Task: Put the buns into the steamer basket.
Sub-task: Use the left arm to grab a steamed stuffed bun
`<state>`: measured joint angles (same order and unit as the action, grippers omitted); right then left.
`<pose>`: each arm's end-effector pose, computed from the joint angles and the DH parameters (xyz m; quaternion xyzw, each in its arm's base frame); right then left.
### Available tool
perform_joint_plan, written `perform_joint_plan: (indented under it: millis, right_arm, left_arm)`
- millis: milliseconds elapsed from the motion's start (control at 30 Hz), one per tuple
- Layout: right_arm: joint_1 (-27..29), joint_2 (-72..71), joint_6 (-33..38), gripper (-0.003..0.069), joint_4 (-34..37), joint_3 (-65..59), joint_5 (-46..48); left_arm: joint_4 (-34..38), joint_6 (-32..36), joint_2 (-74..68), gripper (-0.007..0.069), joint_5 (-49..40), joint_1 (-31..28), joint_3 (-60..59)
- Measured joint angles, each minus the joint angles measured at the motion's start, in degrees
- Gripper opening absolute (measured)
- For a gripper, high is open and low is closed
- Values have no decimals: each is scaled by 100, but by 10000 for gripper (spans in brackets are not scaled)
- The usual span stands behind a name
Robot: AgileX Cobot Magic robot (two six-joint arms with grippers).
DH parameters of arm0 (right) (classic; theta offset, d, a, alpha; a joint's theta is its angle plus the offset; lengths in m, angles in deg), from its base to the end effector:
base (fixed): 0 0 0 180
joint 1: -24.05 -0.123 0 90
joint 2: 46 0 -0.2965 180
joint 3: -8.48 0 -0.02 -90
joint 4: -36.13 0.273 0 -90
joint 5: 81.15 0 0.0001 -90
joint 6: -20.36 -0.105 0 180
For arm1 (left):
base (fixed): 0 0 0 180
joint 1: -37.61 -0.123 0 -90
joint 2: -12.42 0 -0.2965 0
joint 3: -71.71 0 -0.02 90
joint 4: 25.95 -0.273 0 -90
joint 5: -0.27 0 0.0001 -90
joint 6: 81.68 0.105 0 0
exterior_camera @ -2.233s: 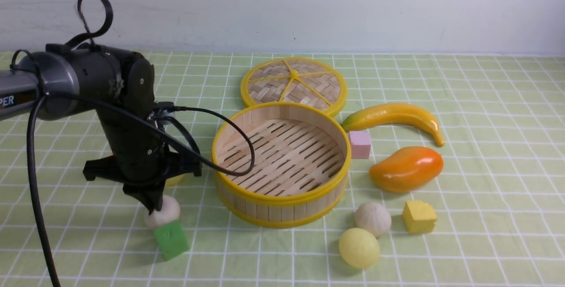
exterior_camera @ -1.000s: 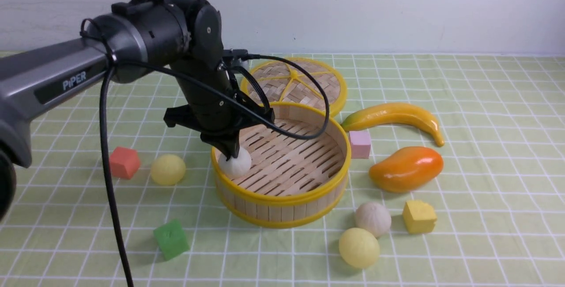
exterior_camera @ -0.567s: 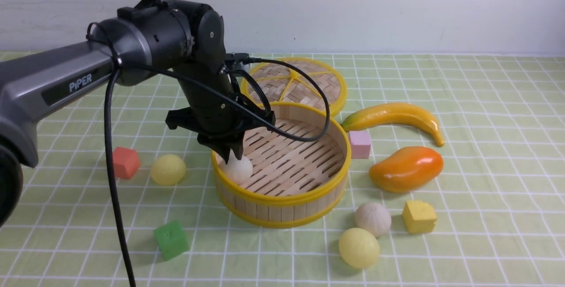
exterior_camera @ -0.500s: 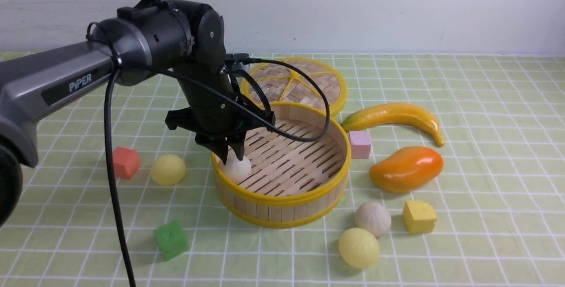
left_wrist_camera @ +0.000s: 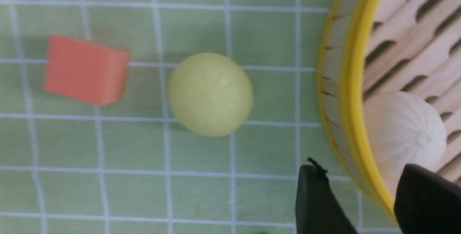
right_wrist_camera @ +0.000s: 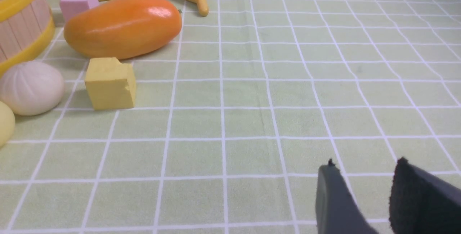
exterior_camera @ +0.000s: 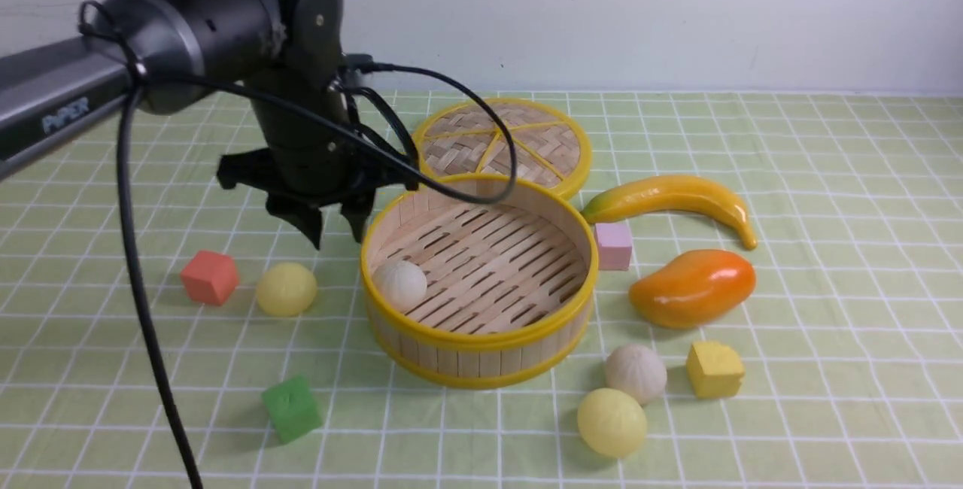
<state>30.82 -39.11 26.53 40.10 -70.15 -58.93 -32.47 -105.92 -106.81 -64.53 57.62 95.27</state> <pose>0.0760 -0.0062 0.1678 0.0224 0.8071 -0.0371 0.5888 0.4298 -0.1450 0.2763 -0.0212 0.9838 -0.0130 0.1775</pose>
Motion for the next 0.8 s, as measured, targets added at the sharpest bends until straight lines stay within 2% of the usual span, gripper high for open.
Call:
perform_joint_plan:
  millis: [300, 533, 800]
  right_arm:
    - [0, 0, 0, 241, 0, 0, 0]
    - [0, 0, 0, 241, 0, 0, 0]
    - [0, 0, 0, 241, 0, 0, 0]
  left_arm:
    - [149, -71, 35, 307, 13, -886, -175]
    - [652, 176, -262, 307, 222, -931, -288]
    - [652, 15, -712, 307, 317, -931, -293]
